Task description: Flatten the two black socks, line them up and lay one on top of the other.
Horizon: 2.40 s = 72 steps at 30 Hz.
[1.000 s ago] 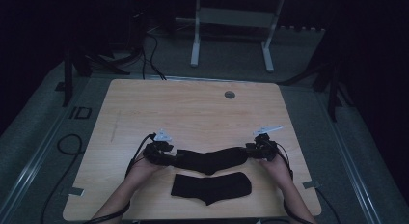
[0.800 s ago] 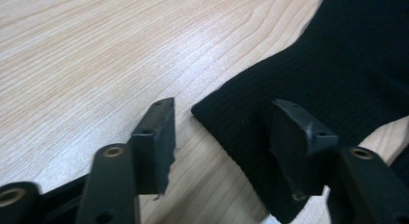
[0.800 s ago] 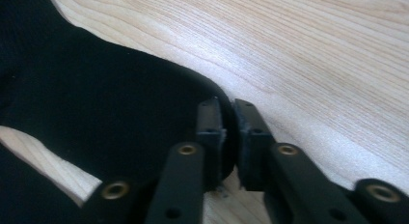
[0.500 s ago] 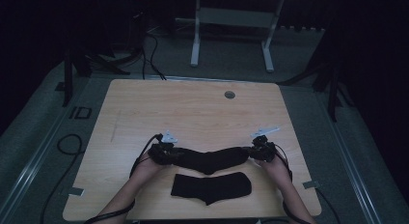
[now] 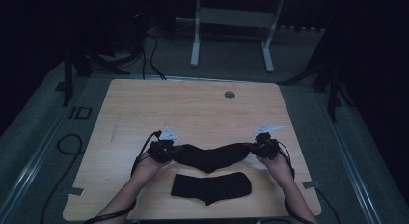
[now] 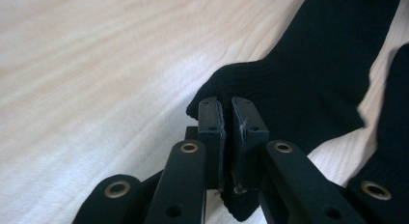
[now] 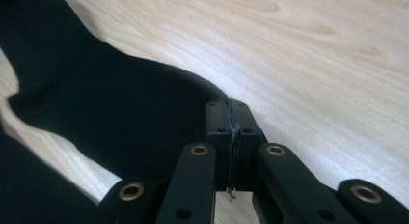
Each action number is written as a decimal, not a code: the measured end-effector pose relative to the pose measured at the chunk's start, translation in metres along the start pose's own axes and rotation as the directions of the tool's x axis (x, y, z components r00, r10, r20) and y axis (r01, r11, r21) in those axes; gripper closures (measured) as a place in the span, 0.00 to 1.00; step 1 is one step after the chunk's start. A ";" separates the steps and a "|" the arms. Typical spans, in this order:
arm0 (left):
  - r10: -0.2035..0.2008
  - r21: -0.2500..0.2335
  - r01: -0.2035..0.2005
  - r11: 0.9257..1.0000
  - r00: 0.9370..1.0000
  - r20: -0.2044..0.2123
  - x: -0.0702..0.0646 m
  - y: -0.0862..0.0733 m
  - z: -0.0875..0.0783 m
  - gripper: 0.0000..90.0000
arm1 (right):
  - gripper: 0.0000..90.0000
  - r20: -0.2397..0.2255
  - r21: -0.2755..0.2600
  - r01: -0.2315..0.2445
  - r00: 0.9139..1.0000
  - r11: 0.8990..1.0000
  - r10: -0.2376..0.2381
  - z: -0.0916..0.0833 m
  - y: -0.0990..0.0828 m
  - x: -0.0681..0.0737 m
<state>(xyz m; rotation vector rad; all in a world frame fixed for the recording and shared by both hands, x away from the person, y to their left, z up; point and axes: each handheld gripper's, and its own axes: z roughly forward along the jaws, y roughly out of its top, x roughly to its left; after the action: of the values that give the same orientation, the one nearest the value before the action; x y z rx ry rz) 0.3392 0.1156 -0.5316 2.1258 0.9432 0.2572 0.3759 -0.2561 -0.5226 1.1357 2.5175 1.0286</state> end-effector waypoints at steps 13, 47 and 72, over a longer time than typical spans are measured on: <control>-0.003 -0.097 0.004 0.995 1.000 0.007 -0.020 0.012 -0.043 0.94 | 0.99 -0.002 -0.086 0.060 0.998 0.995 -0.061 -0.035 0.015 0.020; -0.074 -0.037 0.083 0.996 0.975 0.211 -0.078 -0.043 -0.075 0.94 | 0.99 -0.058 -0.054 0.123 0.990 0.991 -0.126 -0.082 -0.050 0.075; -0.117 0.045 0.114 0.992 0.989 0.092 -0.053 -0.073 -0.033 0.71 | 0.77 -0.114 0.080 0.021 0.993 0.997 -0.012 -0.032 -0.079 0.048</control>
<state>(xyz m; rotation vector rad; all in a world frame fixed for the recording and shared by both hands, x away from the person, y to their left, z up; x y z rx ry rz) 0.2478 0.1283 -0.5561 2.0914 1.0190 0.0792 0.2831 -0.2748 -0.5468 1.1057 2.6746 1.0227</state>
